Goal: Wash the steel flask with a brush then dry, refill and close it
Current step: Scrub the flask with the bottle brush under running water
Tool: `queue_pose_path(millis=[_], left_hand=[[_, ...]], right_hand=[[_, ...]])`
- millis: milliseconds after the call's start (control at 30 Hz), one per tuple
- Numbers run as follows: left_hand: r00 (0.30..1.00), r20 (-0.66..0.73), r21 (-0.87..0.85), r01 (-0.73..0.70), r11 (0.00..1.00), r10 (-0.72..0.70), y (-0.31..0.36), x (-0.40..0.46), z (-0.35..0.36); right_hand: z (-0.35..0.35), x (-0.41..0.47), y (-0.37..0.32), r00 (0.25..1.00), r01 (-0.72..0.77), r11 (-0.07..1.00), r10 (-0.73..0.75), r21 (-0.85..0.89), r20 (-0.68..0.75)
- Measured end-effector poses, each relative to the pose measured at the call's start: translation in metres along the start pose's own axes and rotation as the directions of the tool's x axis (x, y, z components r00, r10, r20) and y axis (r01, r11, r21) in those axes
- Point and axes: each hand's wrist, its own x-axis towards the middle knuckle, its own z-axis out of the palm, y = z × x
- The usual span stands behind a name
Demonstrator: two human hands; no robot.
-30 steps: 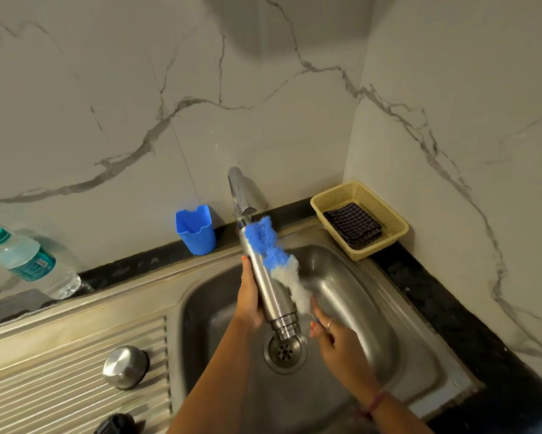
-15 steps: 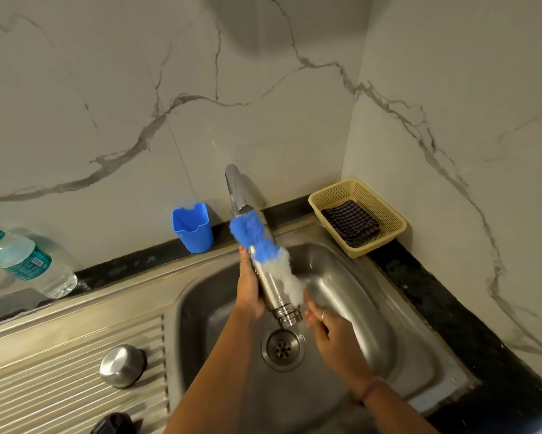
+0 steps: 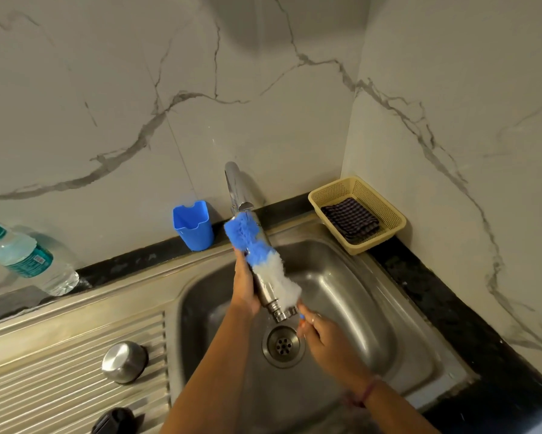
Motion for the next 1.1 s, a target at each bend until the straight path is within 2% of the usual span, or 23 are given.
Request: queue_pose_path(millis=[167,267,333,400,500,600,767,933,1000,1100], left_hand=[[0.997,0.042,0.017,0.067,0.998,-0.068,0.007,-0.01,0.001],[0.991,-0.129,0.086,0.03,0.996,-0.019,0.005,-0.001,-0.008],[0.984,-0.179,0.087,0.043,0.995,-0.027,0.003,0.003,-0.01],[0.991,-0.13,0.088,0.051,0.995,-0.039,0.003,-0.001,-0.006],[0.998,0.01,0.0,0.067,0.998,-0.067,0.0,-0.009,-0.001],[0.999,-0.013,-0.012,0.045,0.999,-0.045,-0.002,-0.011,-0.004],[0.999,0.034,-0.076,0.03,0.997,-0.027,0.004,-0.008,-0.01],[0.988,0.114,0.011,0.1,0.995,-0.1,-0.005,-0.017,0.001],[0.985,0.099,0.045,0.141,0.989,-0.145,-0.009,-0.021,0.005],[0.985,0.092,0.043,0.143,0.989,-0.147,-0.009,-0.024,0.003]], right_hand=[[-0.01,-0.007,0.005,0.999,-0.031,0.999,0.03,0.044,0.029],[-0.009,-0.042,0.014,0.99,-0.081,0.992,0.069,0.095,0.121],[-0.009,-0.051,0.015,0.988,-0.067,0.995,0.057,0.068,0.141],[-0.01,-0.037,0.008,0.997,-0.054,0.998,0.052,0.038,0.063],[-0.009,-0.002,-0.01,0.997,-0.076,0.988,0.078,0.134,-0.008],[-0.016,0.007,-0.017,0.998,-0.055,0.991,0.056,0.124,-0.003],[-0.019,-0.036,-0.005,1.0,-0.019,0.999,0.019,0.026,0.004],[-0.011,0.006,-0.017,0.999,-0.032,0.997,0.035,0.076,-0.037],[-0.009,0.02,-0.018,0.997,-0.062,0.991,0.067,0.12,-0.034],[-0.012,0.001,-0.013,0.997,-0.059,0.995,0.063,0.08,-0.039]])
